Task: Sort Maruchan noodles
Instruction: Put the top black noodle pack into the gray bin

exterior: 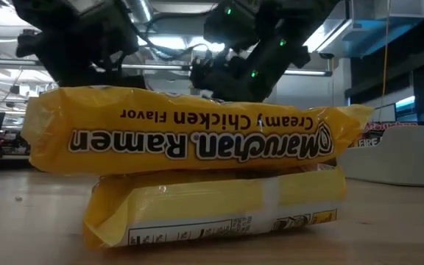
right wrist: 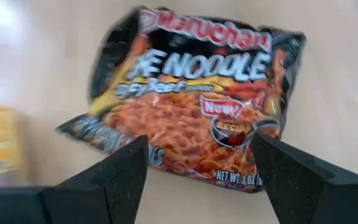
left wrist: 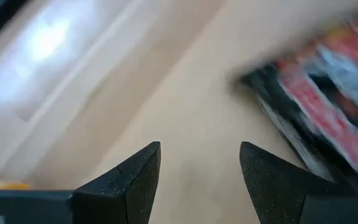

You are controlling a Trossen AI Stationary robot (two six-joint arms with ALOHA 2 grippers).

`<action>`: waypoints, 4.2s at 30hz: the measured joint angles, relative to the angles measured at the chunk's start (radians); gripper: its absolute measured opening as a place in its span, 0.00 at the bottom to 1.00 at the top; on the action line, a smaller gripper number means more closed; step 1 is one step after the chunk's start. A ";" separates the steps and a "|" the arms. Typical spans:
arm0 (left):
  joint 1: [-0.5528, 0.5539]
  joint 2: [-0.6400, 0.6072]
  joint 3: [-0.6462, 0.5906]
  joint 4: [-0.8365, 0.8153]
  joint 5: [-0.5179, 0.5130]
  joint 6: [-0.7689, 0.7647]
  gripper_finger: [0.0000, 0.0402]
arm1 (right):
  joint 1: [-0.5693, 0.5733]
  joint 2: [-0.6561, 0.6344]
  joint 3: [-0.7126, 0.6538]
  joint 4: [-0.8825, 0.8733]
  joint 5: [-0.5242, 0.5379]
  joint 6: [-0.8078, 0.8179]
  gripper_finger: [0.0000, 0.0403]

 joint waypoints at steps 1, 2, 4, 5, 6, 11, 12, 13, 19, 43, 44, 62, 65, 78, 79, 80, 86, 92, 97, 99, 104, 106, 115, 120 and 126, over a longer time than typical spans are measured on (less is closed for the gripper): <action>0.014 0.000 0.000 0.009 -0.012 0.002 0.54 | 0.005 -0.007 0.000 0.002 -0.012 -0.003 0.67; 0.027 0.000 0.000 0.012 -0.014 0.003 0.54 | 0.011 -0.016 0.000 0.003 -0.017 -0.014 0.67; 0.052 -0.013 0.003 -0.004 0.000 0.003 0.54 | 0.016 -0.039 0.000 -0.026 -0.003 -0.023 0.67; 0.059 -0.027 0.008 -0.019 0.020 0.003 0.54 | 0.015 -0.054 0.000 -0.052 0.016 -0.023 0.67; 0.058 -0.040 0.017 -0.021 0.044 0.003 0.54 | 0.015 -0.070 0.000 -0.087 0.037 -0.023 0.67; -0.019 -0.146 0.021 -0.023 0.223 0.021 0.54 | 0.009 -0.127 0.001 -0.212 0.204 -0.043 0.67; -0.041 -0.158 0.021 -0.017 0.250 0.020 0.54 | 0.005 -0.129 -0.001 -0.212 0.225 -0.052 0.67; -0.064 -0.164 0.021 -0.011 0.269 0.011 0.54 | 0.002 -0.128 -0.007 -0.196 0.229 -0.063 0.67; -0.199 -0.128 0.020 0.011 0.246 -0.089 0.54 | -0.043 -0.078 -0.059 -0.024 0.230 -0.076 0.67; -0.004 0.062 0.019 0.096 -0.013 0.014 0.54 | 0.049 -0.003 -0.046 -0.095 0.150 0.012 0.67; 0.014 0.062 0.019 0.109 -0.010 0.044 0.54 | 0.054 -0.003 -0.041 -0.095 0.150 0.012 0.67; -0.204 -0.134 0.056 0.054 0.091 0.024 0.54 | -0.122 -0.130 -0.013 -0.143 0.011 -0.083 0.67; -0.247 -0.071 0.055 0.117 0.042 0.003 0.54 | -0.179 -0.098 -0.013 -0.048 -0.119 -0.071 0.67; -0.268 0.201 0.058 0.279 -0.041 -0.049 0.54 | -0.218 0.029 -0.014 0.044 -0.202 -0.035 0.67; -0.276 0.213 0.059 0.280 -0.054 -0.048 0.54 | -0.220 0.031 -0.014 0.056 -0.217 -0.034 0.67; -0.283 0.225 0.059 0.282 -0.065 -0.046 0.54 | -0.221 0.033 -0.014 0.071 -0.239 -0.024 0.67; -0.332 0.270 0.058 0.280 -0.147 -0.046 0.54 | -0.232 0.033 -0.014 0.129 -0.370 0.028 0.67; -0.372 0.274 0.056 0.271 -0.193 -0.048 0.54 | -0.246 0.033 -0.014 0.146 -0.401 0.095 0.67; -0.373 0.274 0.056 0.271 -0.195 -0.050 0.54 | -0.244 0.038 -0.014 0.150 -0.440 0.173 0.67; -0.373 0.274 0.056 0.271 -0.197 -0.050 0.54 | -0.243 0.056 -0.013 0.155 -0.467 0.204 0.68; -0.373 0.274 0.055 0.265 -0.210 -0.050 0.54 | -0.244 0.108 -0.014 0.190 -0.500 0.270 0.72; -0.373 0.274 0.055 0.264 -0.211 -0.051 0.54 | -0.245 0.121 -0.014 0.214 -0.543 0.293 0.72; -0.373 0.274 0.055 0.265 -0.215 -0.042 0.54 | -0.233 0.136 -0.014 0.273 -0.664 0.383 0.72; -0.372 0.275 0.054 0.274 -0.228 -0.032 0.54 | -0.213 0.136 -0.015 0.305 -0.645 0.405 0.72; -0.363 0.276 0.053 0.292 -0.236 -0.024 0.54 | -0.210 0.136 -0.015 0.356 -0.631 0.403 0.72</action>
